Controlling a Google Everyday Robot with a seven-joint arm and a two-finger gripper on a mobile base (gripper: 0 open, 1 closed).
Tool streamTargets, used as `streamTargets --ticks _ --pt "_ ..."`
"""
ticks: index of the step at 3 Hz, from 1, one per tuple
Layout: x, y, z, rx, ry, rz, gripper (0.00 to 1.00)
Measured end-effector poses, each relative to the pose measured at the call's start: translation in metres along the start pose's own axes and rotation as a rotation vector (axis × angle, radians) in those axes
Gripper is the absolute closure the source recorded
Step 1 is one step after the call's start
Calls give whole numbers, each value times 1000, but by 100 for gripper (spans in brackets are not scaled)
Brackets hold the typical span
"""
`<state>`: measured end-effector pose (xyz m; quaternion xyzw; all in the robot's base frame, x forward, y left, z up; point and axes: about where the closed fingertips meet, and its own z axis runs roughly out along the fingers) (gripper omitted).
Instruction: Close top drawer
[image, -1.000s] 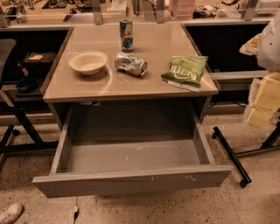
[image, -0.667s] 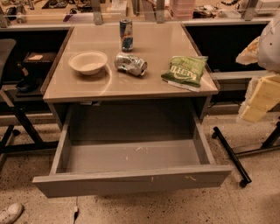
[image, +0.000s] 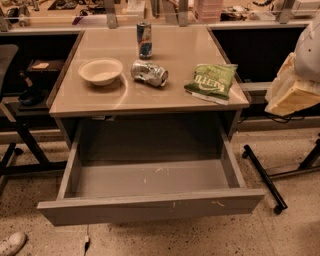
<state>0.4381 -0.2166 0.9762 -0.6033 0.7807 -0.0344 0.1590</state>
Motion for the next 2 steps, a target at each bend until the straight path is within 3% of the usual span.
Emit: streamTargets --ticks 1,2 --pt "0 0 0 0 0 0 88" --pt "0 0 -1 3 -2 0 100"
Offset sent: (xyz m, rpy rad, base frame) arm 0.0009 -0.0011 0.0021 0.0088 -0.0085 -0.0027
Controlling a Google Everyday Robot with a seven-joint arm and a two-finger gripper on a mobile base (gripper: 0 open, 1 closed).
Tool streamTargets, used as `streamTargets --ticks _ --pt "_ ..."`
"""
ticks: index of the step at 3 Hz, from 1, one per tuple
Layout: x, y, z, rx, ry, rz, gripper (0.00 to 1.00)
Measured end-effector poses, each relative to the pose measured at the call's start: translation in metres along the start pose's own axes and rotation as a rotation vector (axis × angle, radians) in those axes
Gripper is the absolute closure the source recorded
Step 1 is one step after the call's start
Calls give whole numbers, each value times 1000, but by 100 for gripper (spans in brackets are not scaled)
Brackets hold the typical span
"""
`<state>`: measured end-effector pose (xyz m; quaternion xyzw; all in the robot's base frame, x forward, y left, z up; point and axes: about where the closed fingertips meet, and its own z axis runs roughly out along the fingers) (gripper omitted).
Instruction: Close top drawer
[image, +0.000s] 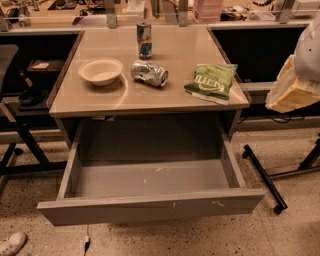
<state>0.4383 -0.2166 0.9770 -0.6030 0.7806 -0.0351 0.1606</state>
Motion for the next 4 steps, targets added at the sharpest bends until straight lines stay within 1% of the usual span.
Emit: streamTargets --ticks 1,2,3,4 --pt "4 25 12 -34 18 34 100" --pt "12 72 49 -124 35 97 100" --pt "27 126 103 -266 76 138 100" --pt "27 126 103 -266 75 138 100"
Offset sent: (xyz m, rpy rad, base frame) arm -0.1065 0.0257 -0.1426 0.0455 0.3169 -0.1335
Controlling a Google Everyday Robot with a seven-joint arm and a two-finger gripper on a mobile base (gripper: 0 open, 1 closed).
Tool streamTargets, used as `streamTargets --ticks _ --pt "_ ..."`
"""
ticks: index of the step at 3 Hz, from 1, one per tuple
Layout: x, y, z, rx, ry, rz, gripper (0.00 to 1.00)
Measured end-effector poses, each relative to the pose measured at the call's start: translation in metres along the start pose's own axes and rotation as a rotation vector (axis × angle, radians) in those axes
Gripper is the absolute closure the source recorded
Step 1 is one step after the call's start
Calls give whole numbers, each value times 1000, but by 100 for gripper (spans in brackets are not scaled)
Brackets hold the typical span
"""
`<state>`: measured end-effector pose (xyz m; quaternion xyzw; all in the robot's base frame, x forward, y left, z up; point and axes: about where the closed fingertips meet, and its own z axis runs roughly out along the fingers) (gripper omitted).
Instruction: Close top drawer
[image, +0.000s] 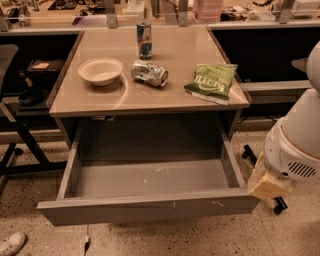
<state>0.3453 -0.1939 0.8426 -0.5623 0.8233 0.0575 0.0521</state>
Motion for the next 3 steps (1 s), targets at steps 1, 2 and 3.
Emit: streamTargets --ticks 1,2,3 --pt "-3 5 26 -45 -16 8 100" --pt "-14 3 92 -133 -47 35 100" --pt "-24 -8 129 -169 -52 42 100"
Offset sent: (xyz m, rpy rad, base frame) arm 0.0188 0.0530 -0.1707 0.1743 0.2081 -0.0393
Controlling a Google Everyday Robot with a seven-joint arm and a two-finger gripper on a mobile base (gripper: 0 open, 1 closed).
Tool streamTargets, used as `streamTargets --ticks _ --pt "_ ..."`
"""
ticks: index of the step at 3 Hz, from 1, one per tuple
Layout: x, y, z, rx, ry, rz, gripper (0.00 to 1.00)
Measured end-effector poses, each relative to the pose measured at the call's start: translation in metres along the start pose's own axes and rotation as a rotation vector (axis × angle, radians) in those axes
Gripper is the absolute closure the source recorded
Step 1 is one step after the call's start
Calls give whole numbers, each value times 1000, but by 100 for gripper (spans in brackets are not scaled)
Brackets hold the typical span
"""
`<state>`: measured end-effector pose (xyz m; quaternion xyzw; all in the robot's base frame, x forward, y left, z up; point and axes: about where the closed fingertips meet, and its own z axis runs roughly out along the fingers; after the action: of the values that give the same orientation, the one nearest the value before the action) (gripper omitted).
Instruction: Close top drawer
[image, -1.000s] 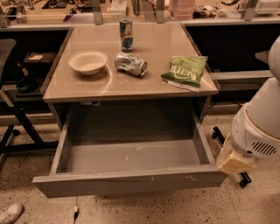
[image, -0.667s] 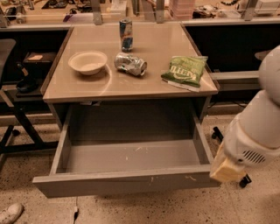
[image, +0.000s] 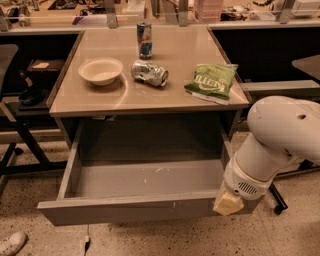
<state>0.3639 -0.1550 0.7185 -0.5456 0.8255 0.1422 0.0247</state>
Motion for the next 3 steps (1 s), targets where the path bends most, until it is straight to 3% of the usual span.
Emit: streamTargets --ticks 2,3 --pt "-5 -9 38 -46 13 14 100" --pt "-5 -9 39 -46 13 14 82"
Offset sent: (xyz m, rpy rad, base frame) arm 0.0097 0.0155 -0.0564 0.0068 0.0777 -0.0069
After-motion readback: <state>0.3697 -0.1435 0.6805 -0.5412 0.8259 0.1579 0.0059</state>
